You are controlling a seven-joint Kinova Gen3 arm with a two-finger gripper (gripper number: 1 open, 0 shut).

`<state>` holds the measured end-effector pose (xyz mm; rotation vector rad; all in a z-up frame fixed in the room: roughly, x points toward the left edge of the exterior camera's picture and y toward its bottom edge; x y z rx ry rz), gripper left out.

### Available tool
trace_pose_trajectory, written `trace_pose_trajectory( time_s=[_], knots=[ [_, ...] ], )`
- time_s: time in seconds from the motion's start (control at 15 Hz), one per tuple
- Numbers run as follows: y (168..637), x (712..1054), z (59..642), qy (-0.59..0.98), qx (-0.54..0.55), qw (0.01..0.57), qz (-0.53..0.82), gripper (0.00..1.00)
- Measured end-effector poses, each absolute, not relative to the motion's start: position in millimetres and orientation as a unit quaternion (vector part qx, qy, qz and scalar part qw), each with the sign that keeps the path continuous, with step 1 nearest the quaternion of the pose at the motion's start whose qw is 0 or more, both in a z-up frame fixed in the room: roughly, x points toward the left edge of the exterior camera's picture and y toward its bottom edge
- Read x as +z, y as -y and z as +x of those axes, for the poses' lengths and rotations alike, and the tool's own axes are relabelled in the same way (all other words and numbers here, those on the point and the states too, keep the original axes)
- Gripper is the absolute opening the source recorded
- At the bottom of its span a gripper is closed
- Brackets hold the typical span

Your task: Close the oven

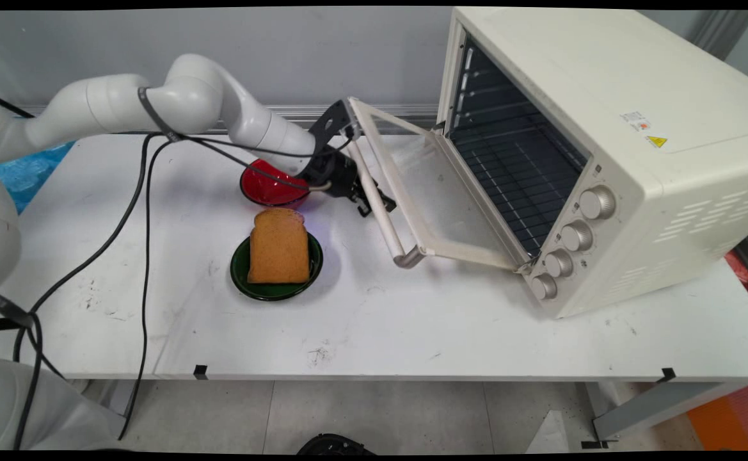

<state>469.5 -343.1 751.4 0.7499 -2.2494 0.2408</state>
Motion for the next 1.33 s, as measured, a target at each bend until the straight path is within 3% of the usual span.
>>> trace_pose_trajectory(
  time_s=[1.33],
  knots=[
    [388.5,875.5,438.6,0.849,0.116,0.426,0.29,0.0]
  ],
)
